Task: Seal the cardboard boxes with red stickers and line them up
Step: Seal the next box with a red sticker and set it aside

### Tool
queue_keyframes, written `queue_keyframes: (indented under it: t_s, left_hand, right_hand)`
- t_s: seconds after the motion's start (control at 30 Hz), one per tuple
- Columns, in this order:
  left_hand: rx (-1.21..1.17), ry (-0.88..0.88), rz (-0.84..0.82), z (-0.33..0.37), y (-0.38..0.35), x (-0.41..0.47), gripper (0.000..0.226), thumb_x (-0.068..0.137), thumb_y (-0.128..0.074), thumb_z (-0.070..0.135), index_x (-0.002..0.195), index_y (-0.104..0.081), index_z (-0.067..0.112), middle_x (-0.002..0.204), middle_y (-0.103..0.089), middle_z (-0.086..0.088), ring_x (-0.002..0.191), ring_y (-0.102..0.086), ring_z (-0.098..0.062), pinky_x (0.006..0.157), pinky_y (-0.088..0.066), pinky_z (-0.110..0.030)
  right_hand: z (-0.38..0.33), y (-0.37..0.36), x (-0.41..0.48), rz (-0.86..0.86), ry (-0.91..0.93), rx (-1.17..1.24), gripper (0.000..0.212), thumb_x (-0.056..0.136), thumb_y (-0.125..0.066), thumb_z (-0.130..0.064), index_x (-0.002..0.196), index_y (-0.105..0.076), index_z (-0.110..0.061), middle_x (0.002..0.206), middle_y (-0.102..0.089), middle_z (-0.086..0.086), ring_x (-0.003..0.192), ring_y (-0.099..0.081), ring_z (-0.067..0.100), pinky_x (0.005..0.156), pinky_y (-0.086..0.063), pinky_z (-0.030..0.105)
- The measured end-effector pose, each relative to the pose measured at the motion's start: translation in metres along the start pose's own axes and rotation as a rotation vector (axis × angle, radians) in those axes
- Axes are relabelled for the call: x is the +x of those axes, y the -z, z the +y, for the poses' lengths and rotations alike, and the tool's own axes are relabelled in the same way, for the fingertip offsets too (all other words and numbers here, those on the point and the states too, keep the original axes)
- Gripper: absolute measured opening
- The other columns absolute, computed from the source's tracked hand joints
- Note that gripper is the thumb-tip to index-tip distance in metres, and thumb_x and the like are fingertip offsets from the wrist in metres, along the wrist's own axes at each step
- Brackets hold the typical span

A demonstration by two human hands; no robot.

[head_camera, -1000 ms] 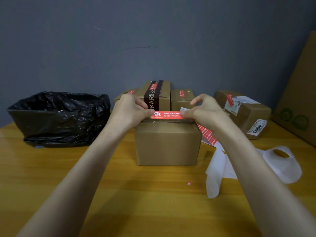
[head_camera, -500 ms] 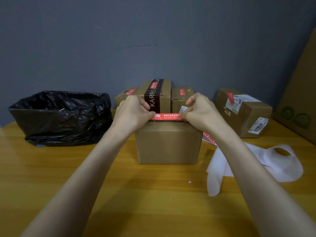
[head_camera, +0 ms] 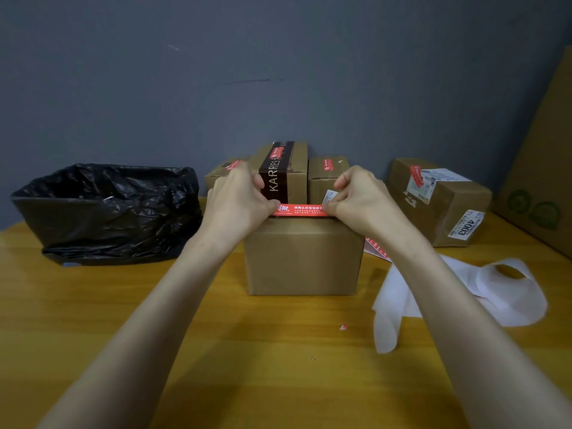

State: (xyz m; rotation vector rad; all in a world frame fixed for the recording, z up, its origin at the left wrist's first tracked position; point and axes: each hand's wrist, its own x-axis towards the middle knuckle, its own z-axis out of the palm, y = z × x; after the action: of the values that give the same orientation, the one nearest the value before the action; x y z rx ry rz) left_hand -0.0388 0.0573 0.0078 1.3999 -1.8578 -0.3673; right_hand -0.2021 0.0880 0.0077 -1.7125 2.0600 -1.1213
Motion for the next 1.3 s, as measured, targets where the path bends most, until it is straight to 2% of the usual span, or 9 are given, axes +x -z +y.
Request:
queue_keyframes:
  t_s: [0.17, 0.43, 0.67, 0.9, 1.17, 1.3]
  left_hand:
    - [0.023, -0.027, -0.005, -0.002, -0.005, 0.0, 0.036, 0.079, -0.073, 0.021, 0.094, -0.04, 0.019, 0.08, -0.066, 0.001, 0.094, -0.061, -0.022, 0.085, -0.048, -0.041]
    - [0.005, -0.015, -0.011, -0.006, -0.007, 0.004, 0.038, 0.077, -0.075, 0.021, 0.094, -0.041, 0.016, 0.087, -0.065, -0.004, 0.093, -0.06, -0.025, 0.085, -0.049, -0.044]
    - [0.026, -0.042, 0.003, -0.007, -0.011, 0.004, 0.035, 0.079, -0.072, 0.018, 0.092, -0.039, 0.018, 0.082, -0.064, -0.003, 0.09, -0.06, -0.024, 0.077, -0.046, -0.037]
    - [0.047, -0.082, 0.013, -0.007, -0.012, 0.004, 0.033, 0.081, -0.069, 0.014, 0.09, -0.038, 0.017, 0.077, -0.064, 0.0, 0.087, -0.061, -0.024, 0.075, -0.043, -0.035]
    - [0.09, -0.157, 0.029, -0.007, -0.015, 0.004, 0.028, 0.081, -0.067, 0.01, 0.089, -0.04, 0.014, 0.077, -0.063, -0.006, 0.084, -0.06, -0.028, 0.078, -0.048, -0.042]
    - [0.111, -0.174, 0.032, -0.007, -0.017, 0.003, 0.026, 0.081, -0.064, 0.009, 0.089, -0.041, 0.013, 0.083, -0.062, -0.01, 0.084, -0.059, -0.032, 0.074, -0.05, -0.046]
  right_hand:
    - [0.002, -0.003, 0.003, 0.001, -0.01, -0.054, 0.032, 0.082, -0.069, -0.019, 0.106, -0.049, -0.021, 0.115, -0.061, 0.01, 0.106, -0.057, 0.022, 0.074, -0.041, 0.025]
    - [0.001, -0.005, 0.004, 0.012, -0.032, -0.087, 0.04, 0.081, -0.07, -0.02, 0.116, -0.049, -0.016, 0.122, -0.055, 0.01, 0.108, -0.055, 0.025, 0.074, -0.044, 0.028]
    - [0.0, -0.006, 0.004, 0.029, -0.031, -0.108, 0.042, 0.08, -0.069, -0.017, 0.117, -0.049, -0.015, 0.119, -0.057, 0.011, 0.109, -0.054, 0.027, 0.075, -0.04, 0.027]
    - [-0.001, -0.006, 0.002, 0.041, -0.021, -0.119, 0.04, 0.081, -0.067, -0.017, 0.117, -0.048, -0.014, 0.123, -0.054, 0.013, 0.112, -0.052, 0.03, 0.078, -0.039, 0.028]
    - [-0.002, -0.007, 0.0, 0.032, -0.02, -0.134, 0.041, 0.082, -0.065, -0.015, 0.118, -0.046, -0.013, 0.12, -0.052, 0.013, 0.106, -0.053, 0.03, 0.072, -0.039, 0.029]
    - [-0.004, -0.007, -0.001, 0.009, -0.028, -0.137, 0.039, 0.083, -0.065, -0.016, 0.116, -0.045, -0.013, 0.118, -0.052, 0.012, 0.1, -0.054, 0.028, 0.068, -0.038, 0.029]
